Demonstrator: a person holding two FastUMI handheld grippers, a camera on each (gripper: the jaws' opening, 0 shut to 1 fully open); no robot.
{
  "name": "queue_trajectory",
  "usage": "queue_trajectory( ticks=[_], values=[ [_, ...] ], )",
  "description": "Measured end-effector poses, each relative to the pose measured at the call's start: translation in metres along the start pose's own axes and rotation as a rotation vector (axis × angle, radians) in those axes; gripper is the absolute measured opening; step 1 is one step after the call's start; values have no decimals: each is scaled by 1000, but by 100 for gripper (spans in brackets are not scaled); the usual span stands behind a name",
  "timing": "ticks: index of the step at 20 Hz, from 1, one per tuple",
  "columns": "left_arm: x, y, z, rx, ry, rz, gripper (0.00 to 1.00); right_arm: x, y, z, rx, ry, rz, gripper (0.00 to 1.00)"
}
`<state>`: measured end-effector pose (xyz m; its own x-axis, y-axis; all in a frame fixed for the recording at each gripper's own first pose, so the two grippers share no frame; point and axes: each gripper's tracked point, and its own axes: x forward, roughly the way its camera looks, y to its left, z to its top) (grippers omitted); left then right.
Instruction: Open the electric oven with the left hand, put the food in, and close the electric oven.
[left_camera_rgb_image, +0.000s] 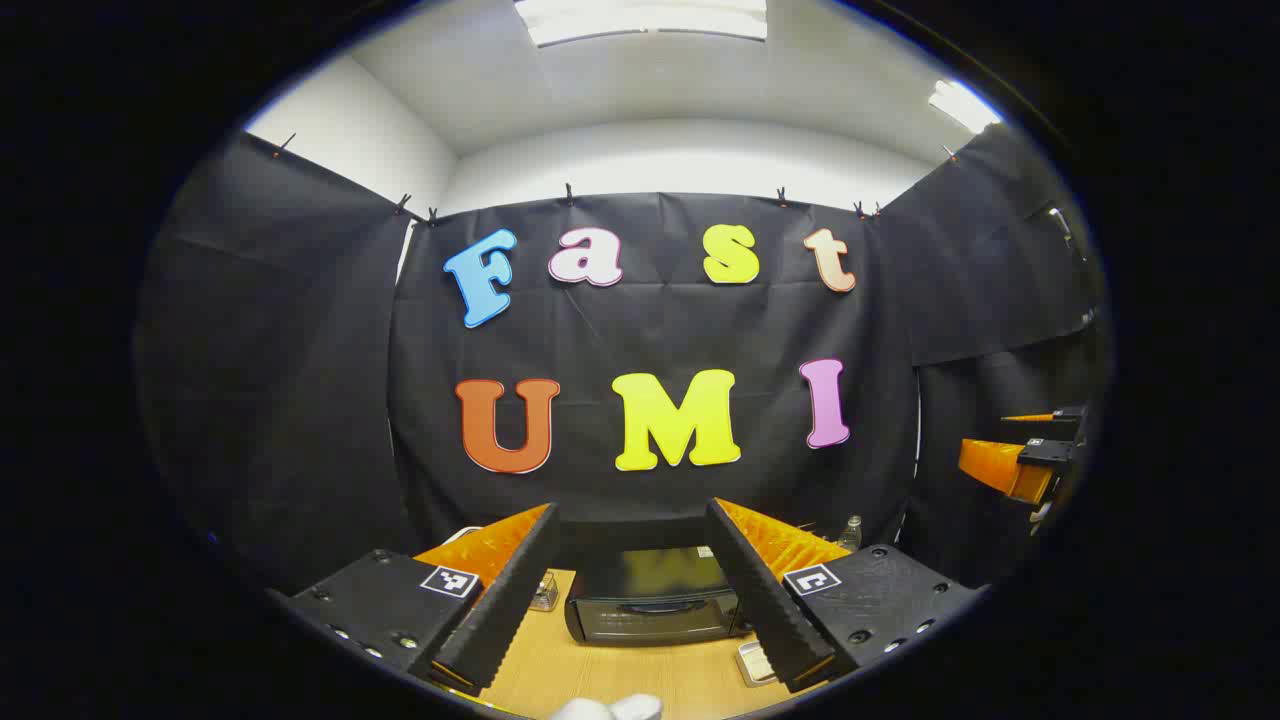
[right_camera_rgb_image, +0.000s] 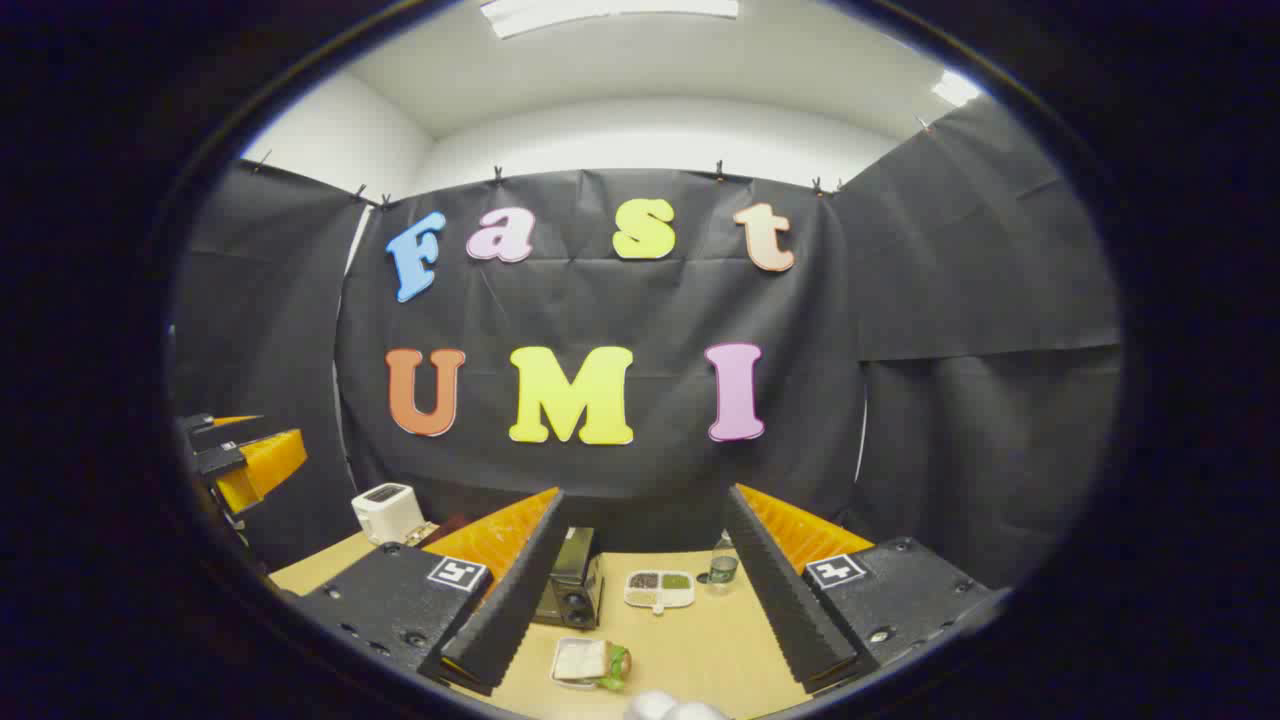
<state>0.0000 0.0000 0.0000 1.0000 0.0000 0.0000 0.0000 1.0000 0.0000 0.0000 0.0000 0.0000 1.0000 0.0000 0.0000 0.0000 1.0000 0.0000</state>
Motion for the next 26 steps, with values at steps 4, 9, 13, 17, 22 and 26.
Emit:
queue_trajectory(
  ticks=[4,9,13,17,22,26],
  values=[
    [4,2,0,8,-1,10,95,3,-2,0,-3,-4,-2,97],
    [5,5,-4,13,7,21,95,6,-6,-5,-4,5,-7,97],
    [8,4,-4,27,-1,20,95,9,-8,-8,-6,8,-12,97],
    [18,4,-16,47,6,28,95,10,-9,-11,-13,6,-3,97],
    [35,-6,-55,23,40,16,95,8,-21,-15,-2,-8,-9,97],
    [59,-19,-91,9,66,-4,95,2,-38,-20,-19,-10,-26,97]
  ],
)
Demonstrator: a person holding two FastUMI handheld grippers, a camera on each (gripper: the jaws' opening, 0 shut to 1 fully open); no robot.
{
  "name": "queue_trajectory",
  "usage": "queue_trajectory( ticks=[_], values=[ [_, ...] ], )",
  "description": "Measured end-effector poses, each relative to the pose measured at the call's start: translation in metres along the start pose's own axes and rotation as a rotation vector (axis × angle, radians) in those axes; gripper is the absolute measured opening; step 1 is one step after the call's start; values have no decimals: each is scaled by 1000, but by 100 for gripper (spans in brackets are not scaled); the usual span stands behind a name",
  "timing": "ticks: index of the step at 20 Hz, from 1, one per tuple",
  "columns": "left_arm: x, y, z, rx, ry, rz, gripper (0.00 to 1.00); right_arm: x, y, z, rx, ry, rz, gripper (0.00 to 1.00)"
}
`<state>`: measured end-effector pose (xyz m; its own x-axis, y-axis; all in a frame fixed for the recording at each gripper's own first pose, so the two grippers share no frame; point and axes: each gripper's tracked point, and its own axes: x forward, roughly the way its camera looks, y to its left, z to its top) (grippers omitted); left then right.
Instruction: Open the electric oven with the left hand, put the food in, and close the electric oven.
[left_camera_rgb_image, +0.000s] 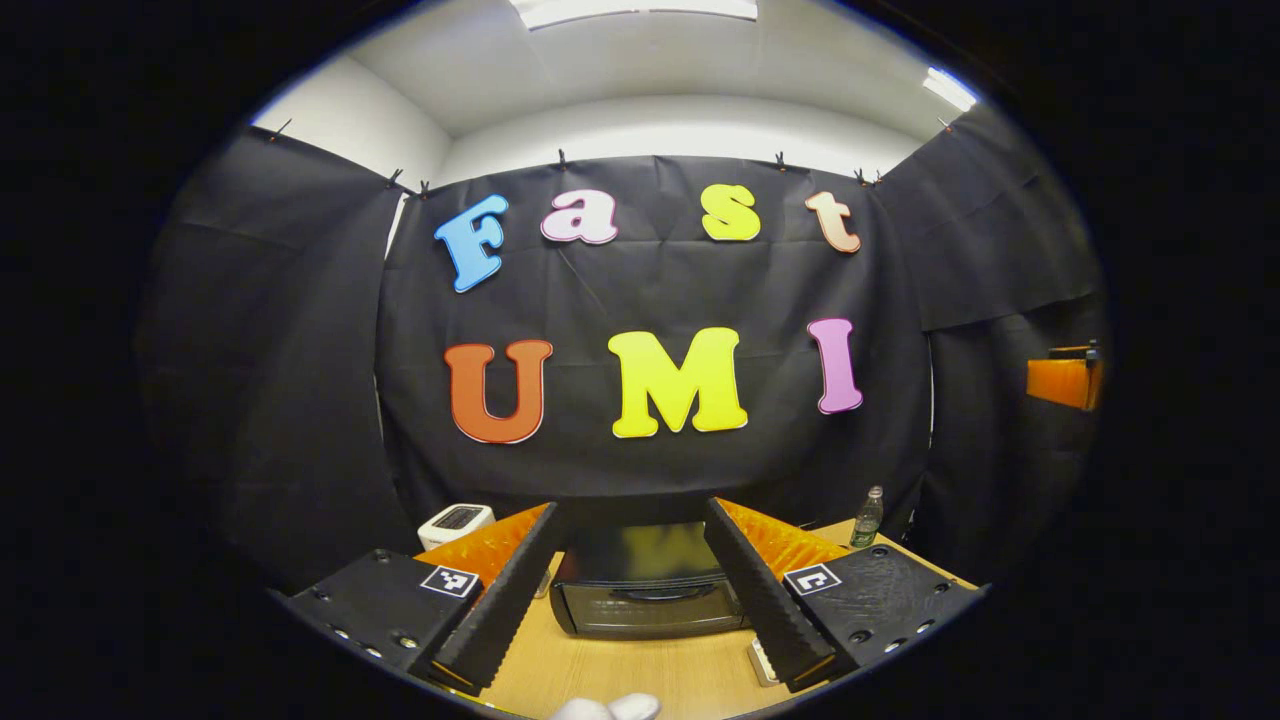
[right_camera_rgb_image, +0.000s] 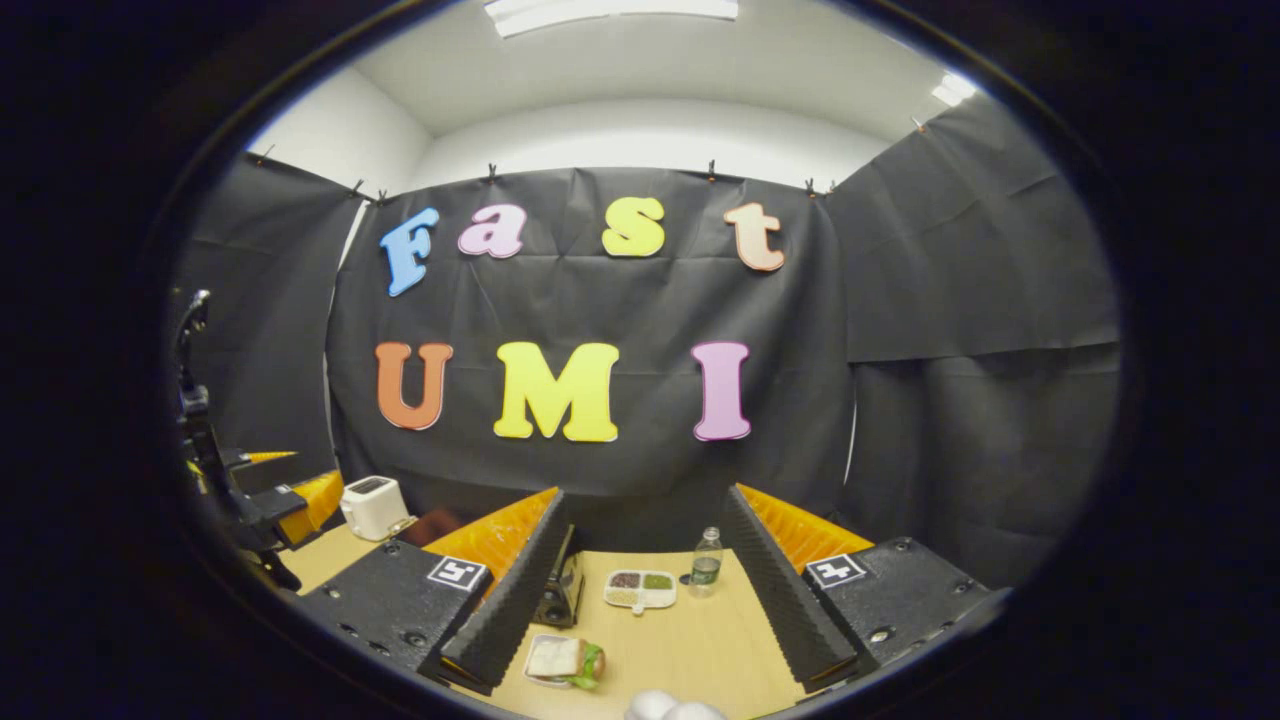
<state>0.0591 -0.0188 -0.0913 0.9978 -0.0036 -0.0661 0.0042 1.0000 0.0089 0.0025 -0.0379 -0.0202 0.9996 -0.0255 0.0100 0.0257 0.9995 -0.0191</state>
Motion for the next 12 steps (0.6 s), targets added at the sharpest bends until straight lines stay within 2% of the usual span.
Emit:
queue_trajectory(
  ticks=[7,12],
  values=[
    [65,-22,-89,-49,98,-39,95,-4,-21,-25,-59,42,-44,97],
    [110,-28,-155,-47,193,-31,95,5,-25,-51,-77,109,-69,97]
  ],
)
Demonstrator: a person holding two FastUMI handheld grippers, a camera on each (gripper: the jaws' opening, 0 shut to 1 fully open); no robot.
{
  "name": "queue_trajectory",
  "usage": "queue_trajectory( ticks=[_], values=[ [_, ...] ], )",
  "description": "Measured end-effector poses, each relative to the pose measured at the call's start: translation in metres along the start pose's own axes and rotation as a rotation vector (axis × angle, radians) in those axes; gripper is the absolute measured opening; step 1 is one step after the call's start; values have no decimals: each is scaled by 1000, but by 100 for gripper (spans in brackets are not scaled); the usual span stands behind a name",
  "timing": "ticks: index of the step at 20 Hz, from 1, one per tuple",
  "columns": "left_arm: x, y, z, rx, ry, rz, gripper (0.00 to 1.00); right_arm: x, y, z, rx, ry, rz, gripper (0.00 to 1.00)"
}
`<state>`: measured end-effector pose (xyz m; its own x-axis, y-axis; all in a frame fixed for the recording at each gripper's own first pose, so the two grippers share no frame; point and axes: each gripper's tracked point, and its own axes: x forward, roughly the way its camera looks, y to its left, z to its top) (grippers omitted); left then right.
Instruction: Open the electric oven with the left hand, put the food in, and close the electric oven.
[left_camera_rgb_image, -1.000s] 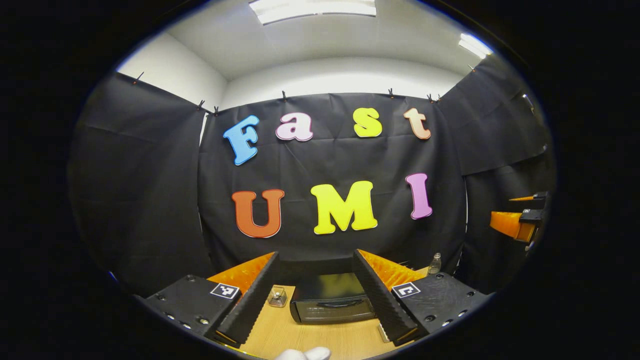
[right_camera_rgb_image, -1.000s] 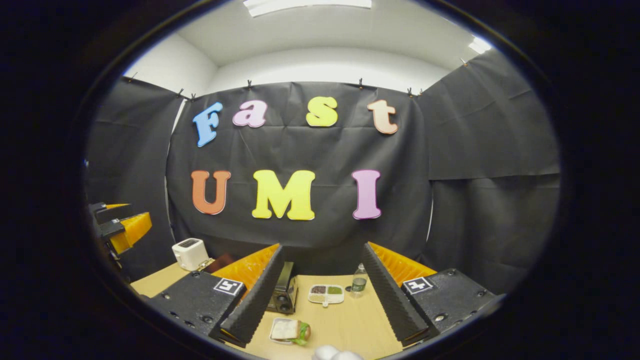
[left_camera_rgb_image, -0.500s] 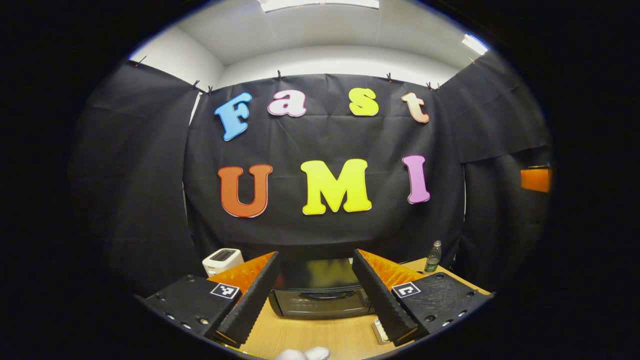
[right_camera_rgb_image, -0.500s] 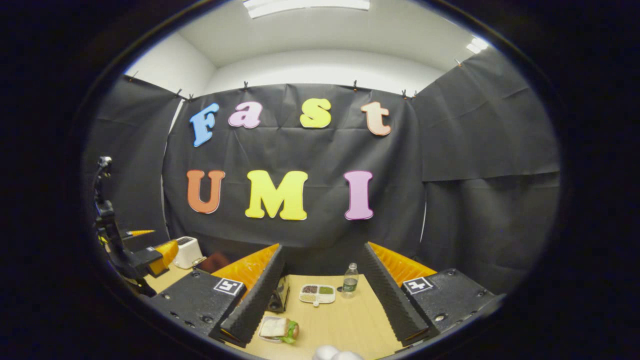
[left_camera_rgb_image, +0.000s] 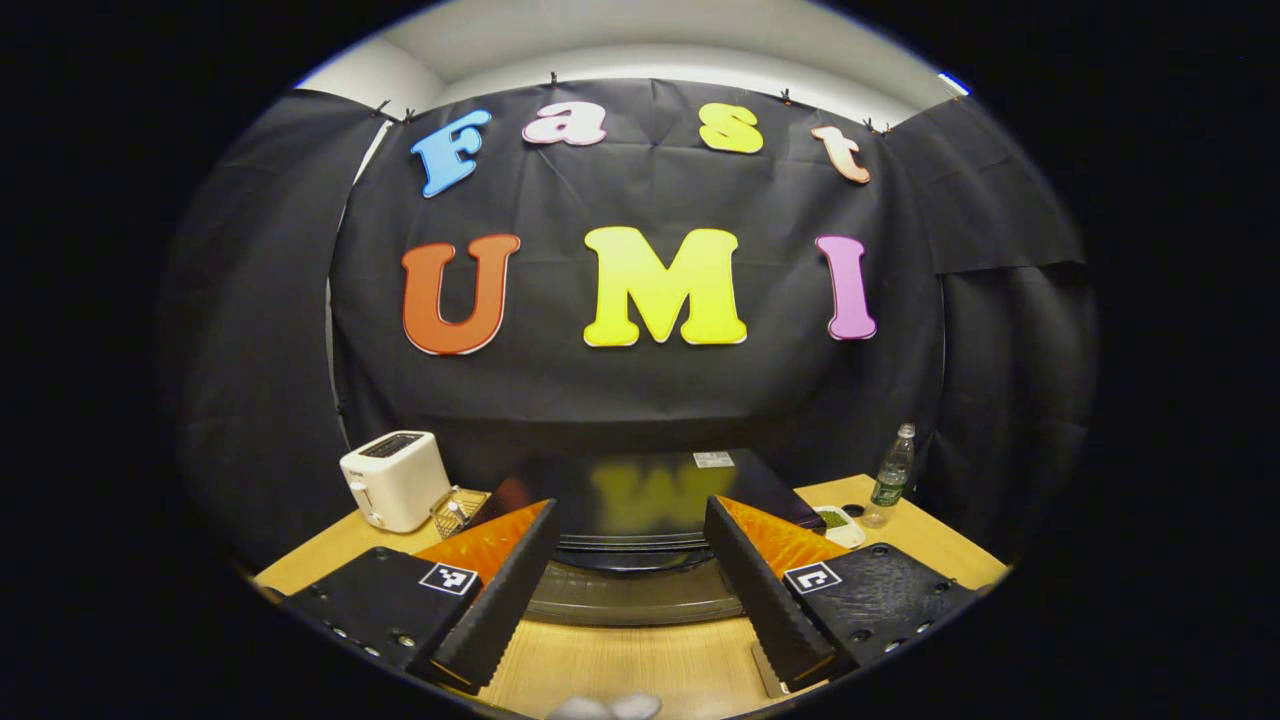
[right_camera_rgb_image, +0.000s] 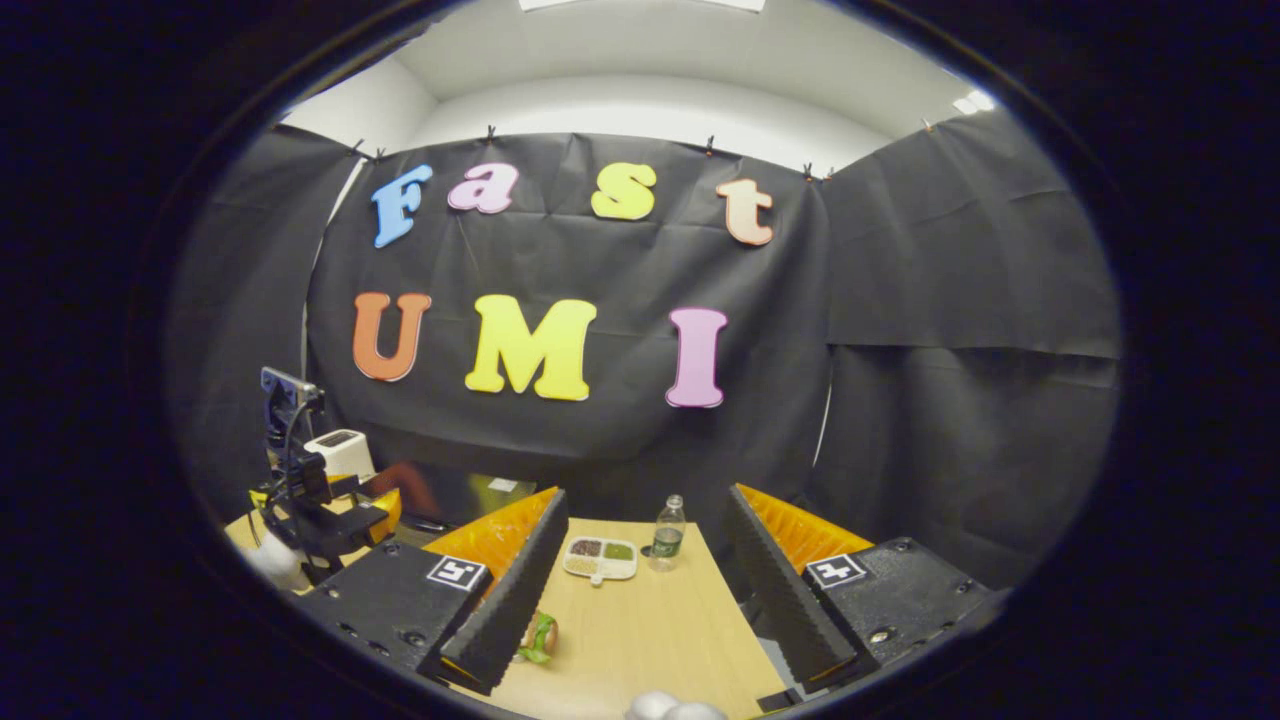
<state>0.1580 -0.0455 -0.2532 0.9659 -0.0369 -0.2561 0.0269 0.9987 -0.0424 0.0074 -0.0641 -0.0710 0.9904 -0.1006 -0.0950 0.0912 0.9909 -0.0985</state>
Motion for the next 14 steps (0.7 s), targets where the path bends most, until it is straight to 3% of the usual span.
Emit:
queue_trajectory(
  ticks=[3,8,9,10,14],
  values=[
    [27,-2,-32,-9,80,-5,95,7,3,-7,5,34,-3,100],
    [44,-2,-49,15,130,6,97,16,1,-16,20,63,-7,100],
    [47,-1,-49,25,128,5,90,17,2,-17,21,68,-6,100],
    [48,-2,-51,23,133,5,98,18,4,-19,22,69,1,100],
    [50,-1,-50,39,140,13,98,17,6,-23,41,79,9,100]
  ],
)
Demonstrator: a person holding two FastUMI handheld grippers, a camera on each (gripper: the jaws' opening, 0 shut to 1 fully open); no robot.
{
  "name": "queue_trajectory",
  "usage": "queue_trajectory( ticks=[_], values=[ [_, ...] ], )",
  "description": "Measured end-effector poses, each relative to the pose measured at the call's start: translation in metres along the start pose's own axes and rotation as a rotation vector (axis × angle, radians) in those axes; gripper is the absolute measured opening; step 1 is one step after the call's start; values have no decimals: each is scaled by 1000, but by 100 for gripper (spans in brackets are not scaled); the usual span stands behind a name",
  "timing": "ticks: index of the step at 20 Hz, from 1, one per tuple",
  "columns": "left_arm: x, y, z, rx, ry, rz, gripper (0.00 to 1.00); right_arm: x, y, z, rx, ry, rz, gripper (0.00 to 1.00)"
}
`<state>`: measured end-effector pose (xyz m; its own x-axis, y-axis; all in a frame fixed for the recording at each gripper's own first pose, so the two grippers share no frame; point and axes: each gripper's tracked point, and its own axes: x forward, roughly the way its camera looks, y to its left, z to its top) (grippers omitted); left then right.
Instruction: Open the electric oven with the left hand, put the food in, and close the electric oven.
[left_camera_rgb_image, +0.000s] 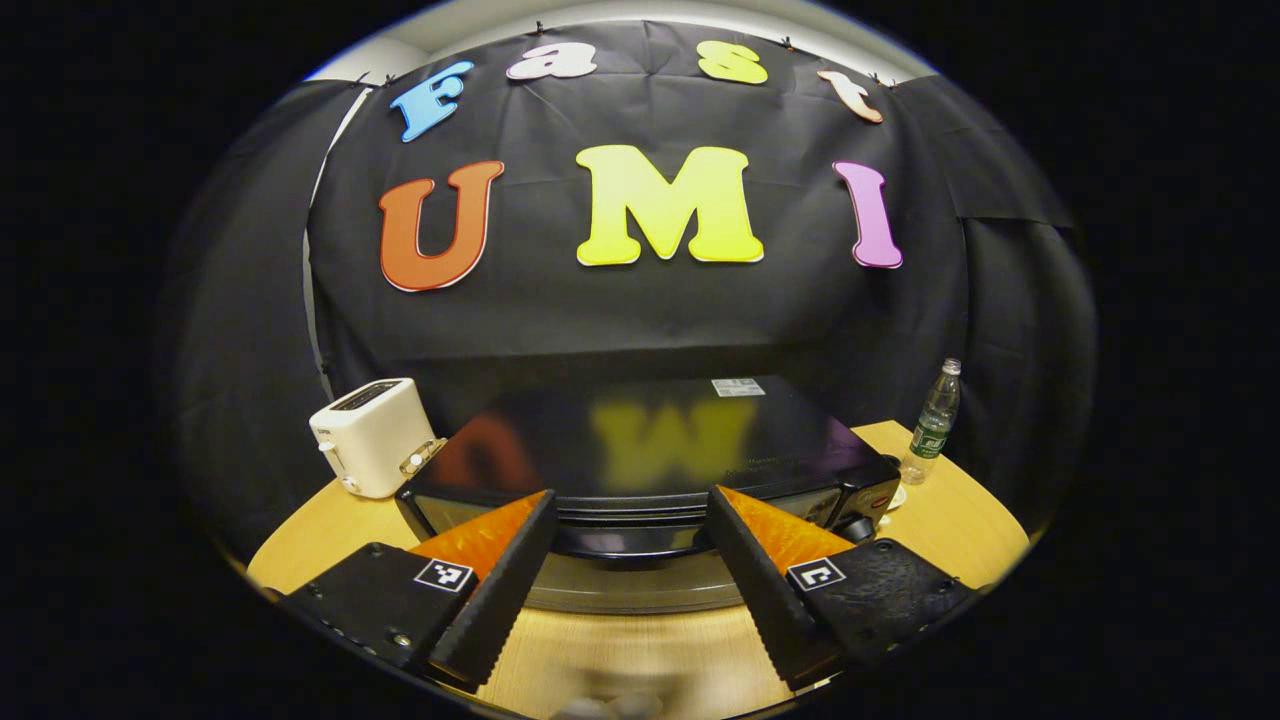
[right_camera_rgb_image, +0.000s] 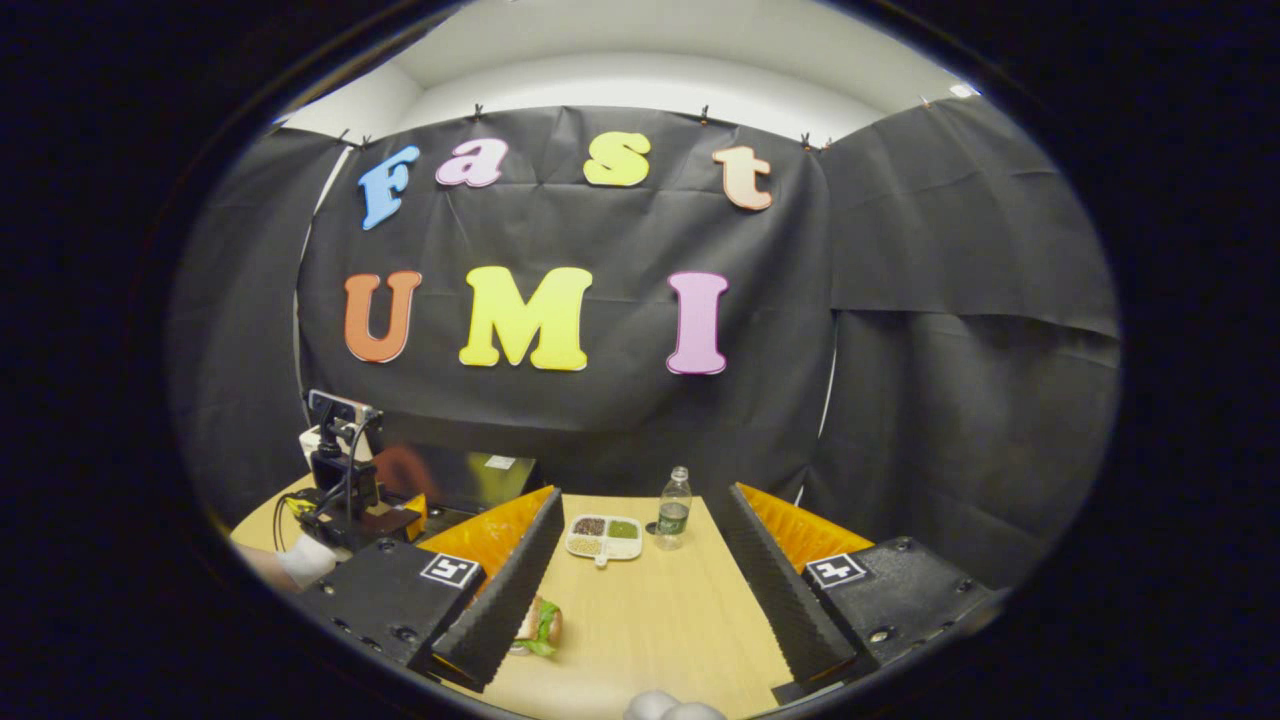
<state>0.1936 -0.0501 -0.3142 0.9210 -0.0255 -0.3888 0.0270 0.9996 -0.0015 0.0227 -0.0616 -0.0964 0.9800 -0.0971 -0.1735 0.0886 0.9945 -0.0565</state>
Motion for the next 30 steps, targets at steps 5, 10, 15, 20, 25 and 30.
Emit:
queue_trajectory(
  ticks=[5,10,15,20,25,30],
  values=[
    [-5,-1,-5,-4,33,-2,99,-6,-4,-4,13,7,-2,100],
    [-25,-2,-14,-2,46,-8,99,-13,-3,-14,-8,12,-2,100],
    [-48,-3,-30,3,44,-11,99,-19,9,-27,-10,25,25,100],
    [-73,-6,-65,-3,87,-32,98,-25,19,-36,-4,34,41,100],
    [-95,-6,-94,15,106,-34,98,-32,26,-47,-9,49,54,100],
    [-108,-8,-126,29,147,-34,98,-36,31,-69,-14,84,62,100]
  ],
)
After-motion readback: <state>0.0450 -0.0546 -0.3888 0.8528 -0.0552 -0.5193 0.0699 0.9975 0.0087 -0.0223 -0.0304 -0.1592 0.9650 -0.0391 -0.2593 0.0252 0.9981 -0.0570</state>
